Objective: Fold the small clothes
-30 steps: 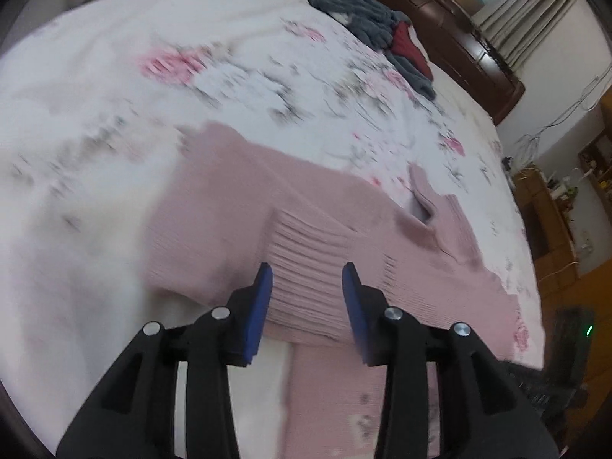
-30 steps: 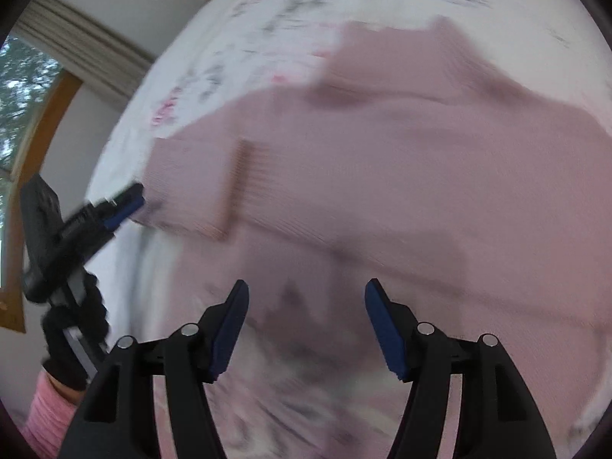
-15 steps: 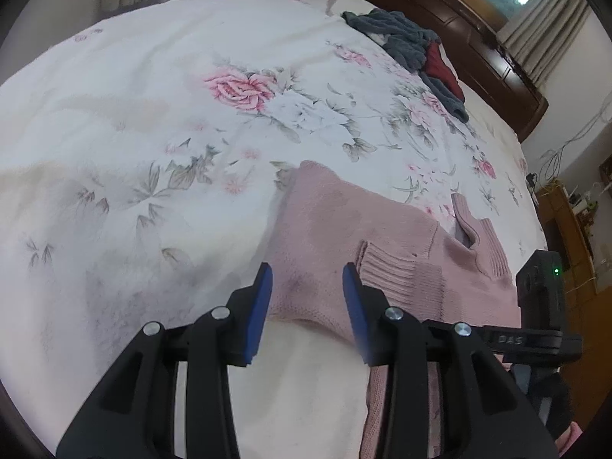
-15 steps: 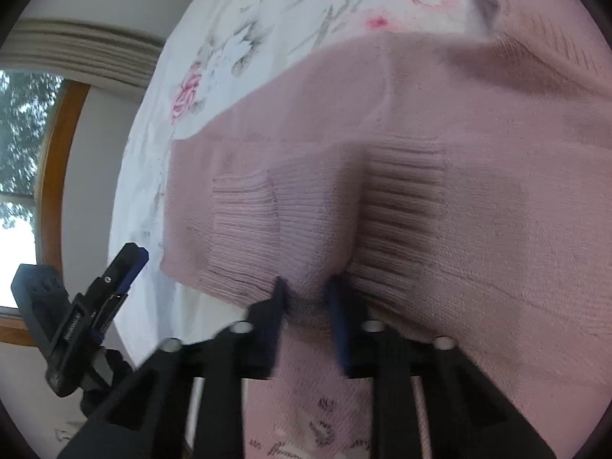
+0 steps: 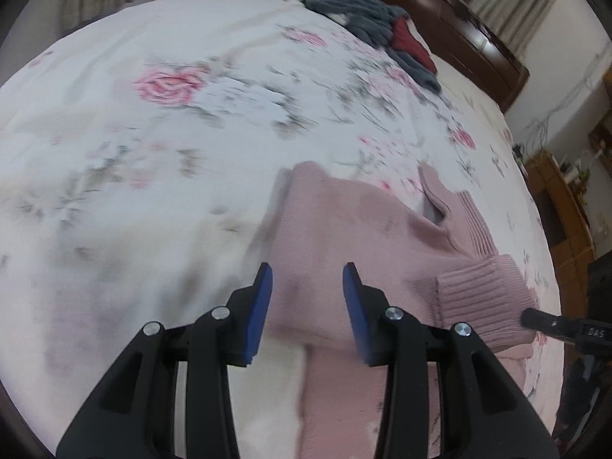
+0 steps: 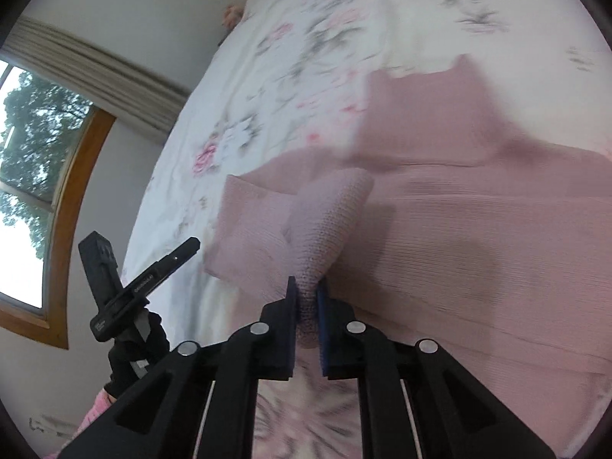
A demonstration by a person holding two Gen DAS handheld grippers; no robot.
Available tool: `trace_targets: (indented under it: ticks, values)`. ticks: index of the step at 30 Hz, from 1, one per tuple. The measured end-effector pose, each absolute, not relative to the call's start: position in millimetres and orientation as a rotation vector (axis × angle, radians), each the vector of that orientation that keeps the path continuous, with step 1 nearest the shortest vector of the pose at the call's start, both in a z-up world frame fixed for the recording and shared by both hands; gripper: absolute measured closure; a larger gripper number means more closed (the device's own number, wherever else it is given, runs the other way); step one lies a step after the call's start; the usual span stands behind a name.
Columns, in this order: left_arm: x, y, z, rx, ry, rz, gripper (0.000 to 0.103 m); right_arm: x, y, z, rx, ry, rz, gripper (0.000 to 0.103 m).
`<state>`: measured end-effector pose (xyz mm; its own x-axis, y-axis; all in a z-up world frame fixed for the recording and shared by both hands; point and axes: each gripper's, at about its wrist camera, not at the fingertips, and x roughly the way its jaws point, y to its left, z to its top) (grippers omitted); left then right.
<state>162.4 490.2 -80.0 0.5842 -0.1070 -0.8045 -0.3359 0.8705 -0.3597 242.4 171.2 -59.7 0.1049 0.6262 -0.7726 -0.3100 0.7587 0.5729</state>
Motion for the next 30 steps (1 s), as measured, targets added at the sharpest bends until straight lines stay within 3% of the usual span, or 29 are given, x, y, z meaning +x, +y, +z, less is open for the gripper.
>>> trace_targets:
  ticks: [7, 19, 26, 30]
  values:
    - [194, 434, -110, -0.395, 1.052, 0.108, 0.065, 244, 110, -77, 0.282, 1.302, 0.588, 0.094]
    - [199, 430, -136, -0.355, 1.107, 0.124, 0.065, 252, 90, -144, 0.262, 1.416, 0.439, 0.092]
    - [195, 420, -102, -0.343, 1.065, 0.082, 0.064, 238, 122, -83, 0.058, 1.289, 0.421, 0.074]
    - [199, 409, -100, -0.365, 1.080, 0.040, 0.064, 233, 171, -76, -0.025, 1.306, 0.501, 0.063]
